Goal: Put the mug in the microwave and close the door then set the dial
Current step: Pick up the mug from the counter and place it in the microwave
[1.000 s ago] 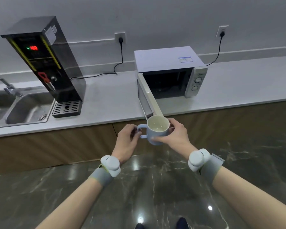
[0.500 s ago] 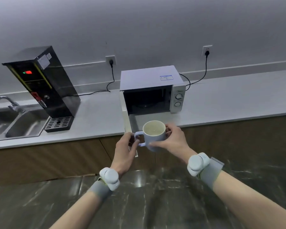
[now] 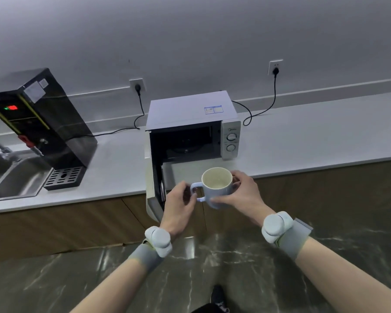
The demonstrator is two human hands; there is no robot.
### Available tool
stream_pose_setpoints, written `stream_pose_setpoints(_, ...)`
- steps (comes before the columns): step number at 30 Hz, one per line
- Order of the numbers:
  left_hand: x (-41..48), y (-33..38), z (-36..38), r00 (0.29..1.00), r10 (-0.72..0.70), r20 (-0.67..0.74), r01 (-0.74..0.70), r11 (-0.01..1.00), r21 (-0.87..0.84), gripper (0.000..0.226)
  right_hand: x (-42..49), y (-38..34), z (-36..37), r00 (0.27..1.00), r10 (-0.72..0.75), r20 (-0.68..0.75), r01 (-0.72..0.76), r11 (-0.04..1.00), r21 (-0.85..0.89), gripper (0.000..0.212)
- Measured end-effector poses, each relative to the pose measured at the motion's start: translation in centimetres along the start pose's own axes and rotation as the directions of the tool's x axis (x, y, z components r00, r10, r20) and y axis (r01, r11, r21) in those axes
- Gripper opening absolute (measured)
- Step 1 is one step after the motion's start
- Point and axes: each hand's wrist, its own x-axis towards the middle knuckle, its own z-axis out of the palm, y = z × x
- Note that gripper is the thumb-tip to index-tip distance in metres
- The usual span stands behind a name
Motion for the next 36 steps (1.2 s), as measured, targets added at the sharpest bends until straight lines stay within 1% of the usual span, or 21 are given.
stream_pose_setpoints(3, 2.6, 0.6, 1.3, 1.000, 0.024, -0.007, -0.024, 1.000, 0.003, 0.012, 2.1, 0.5, -0.5, 1.000, -0.005, 0.000, 0.005, 0.999, -0.037, 0.089)
stream_pose_setpoints(8, 7.5, 0.5, 3.0, 1.000, 0.020, -0.011, -0.020, 0.999, -0.031, 0.020, 6.3, 1.4, -0.8, 1.000, 0.031, -0.006, -0.031, 0.998, -0.054, 0.093)
stream_pose_setpoints(11, 10.4, -0.9, 3.5, 0.999, -0.039, -0.017, 0.038, 0.997, -0.069, 0.019, 9.5, 1.8, -0.2, 0.999, 0.049, -0.008, -0.050, 0.997, -0.058, 0.093)
stream_pose_setpoints(17, 14.7, -3.1, 3.2, 0.993, -0.113, -0.017, 0.111, 0.990, -0.088, 0.018, 14.0, 1.3, 1.6, 0.998, 0.063, -0.002, -0.063, 0.996, -0.064, 0.089)
stream_pose_setpoints(20, 16.6, -3.9, 3.1, 0.981, -0.188, -0.039, 0.184, 0.979, -0.085, 0.019, 15.8, 1.4, 2.7, 0.998, 0.064, 0.005, -0.064, 0.996, -0.062, 0.091)
stream_pose_setpoints(24, 19.2, -4.8, 3.2, 0.950, -0.295, -0.098, 0.284, 0.952, -0.116, 0.019, 18.2, 1.1, 4.2, 0.998, 0.064, 0.002, -0.064, 0.995, -0.074, 0.090)
stream_pose_setpoints(28, 20.0, -3.9, 4.2, 0.908, -0.373, -0.188, 0.334, 0.919, -0.210, 0.020, 19.9, 0.8, 5.1, 0.996, 0.083, -0.012, -0.083, 0.995, -0.062, 0.087)
stream_pose_setpoints(33, 20.7, -4.3, 5.4, 0.794, -0.551, -0.259, 0.441, 0.814, -0.379, 0.024, 22.4, 1.2, 6.7, 0.995, 0.096, -0.009, -0.097, 0.993, -0.066, 0.079)
stream_pose_setpoints(36, 21.4, -4.7, 5.8, 0.766, -0.584, -0.269, 0.453, 0.787, -0.419, 0.025, 23.5, 1.2, 7.1, 0.996, 0.089, 0.001, -0.089, 0.994, -0.069, 0.078)
